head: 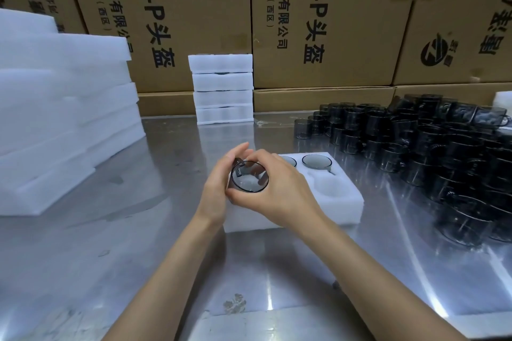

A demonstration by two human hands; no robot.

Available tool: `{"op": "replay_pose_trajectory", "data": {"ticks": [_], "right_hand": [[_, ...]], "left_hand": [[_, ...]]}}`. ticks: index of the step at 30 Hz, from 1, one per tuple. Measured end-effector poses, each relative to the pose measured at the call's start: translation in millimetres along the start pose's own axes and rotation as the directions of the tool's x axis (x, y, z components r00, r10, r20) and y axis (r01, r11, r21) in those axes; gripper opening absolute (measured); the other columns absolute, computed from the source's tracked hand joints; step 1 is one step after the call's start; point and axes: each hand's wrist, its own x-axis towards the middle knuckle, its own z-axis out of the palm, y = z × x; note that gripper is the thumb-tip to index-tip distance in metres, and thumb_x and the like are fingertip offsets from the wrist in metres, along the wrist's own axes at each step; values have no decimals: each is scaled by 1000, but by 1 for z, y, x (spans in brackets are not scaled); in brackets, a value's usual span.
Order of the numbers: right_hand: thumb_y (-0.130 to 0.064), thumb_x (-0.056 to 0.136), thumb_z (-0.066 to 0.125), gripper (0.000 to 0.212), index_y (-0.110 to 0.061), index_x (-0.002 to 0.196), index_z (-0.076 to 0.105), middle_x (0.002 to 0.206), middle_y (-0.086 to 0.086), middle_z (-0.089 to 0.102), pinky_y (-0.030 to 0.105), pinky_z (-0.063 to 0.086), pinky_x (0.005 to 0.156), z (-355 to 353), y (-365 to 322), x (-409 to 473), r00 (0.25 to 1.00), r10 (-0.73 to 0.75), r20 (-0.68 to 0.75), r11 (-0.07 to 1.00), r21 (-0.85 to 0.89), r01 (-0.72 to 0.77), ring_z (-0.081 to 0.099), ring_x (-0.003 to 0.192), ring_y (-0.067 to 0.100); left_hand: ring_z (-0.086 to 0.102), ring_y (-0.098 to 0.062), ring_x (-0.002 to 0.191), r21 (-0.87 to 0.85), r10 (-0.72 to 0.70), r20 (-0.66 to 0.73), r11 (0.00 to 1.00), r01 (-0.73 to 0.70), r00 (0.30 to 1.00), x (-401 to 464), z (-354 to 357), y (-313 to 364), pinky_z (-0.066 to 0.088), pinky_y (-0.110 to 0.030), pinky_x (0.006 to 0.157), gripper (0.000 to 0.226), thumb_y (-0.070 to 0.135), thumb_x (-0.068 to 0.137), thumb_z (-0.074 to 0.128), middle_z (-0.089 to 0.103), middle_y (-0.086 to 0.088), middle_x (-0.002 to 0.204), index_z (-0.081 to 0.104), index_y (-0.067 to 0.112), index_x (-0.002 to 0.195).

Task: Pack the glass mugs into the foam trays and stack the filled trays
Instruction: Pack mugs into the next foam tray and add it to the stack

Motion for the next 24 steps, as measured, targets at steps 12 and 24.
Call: {"op": "replay_pose_trajectory", "data": {"ticks": [12, 24], "right_hand": [[-54, 70, 70, 53, -41, 118, 52, 112, -14, 59, 31, 46, 87, -7, -4, 8, 987, 49, 153, 983, -180, -21, 52, 107, 6], [-71, 78, 50, 81, -36, 146, 24, 143, -22, 32, 25, 33, 96, -5, 10, -2, 993, -55, 106, 981, -179, 73, 23, 131, 2]], "left_hand": [[45, 1, 125, 67, -88, 40, 994, 86, 995, -5, -10, -2, 30, -24, 109, 45, 47, 91, 31, 52, 7, 136, 52, 28, 125], [38, 8, 129, 438, 178, 44, 881, -179, 983, -33, -34, 0, 28, -16, 107, 46, 49, 92, 31, 48, 20, 138, 47, 34, 132]]}}
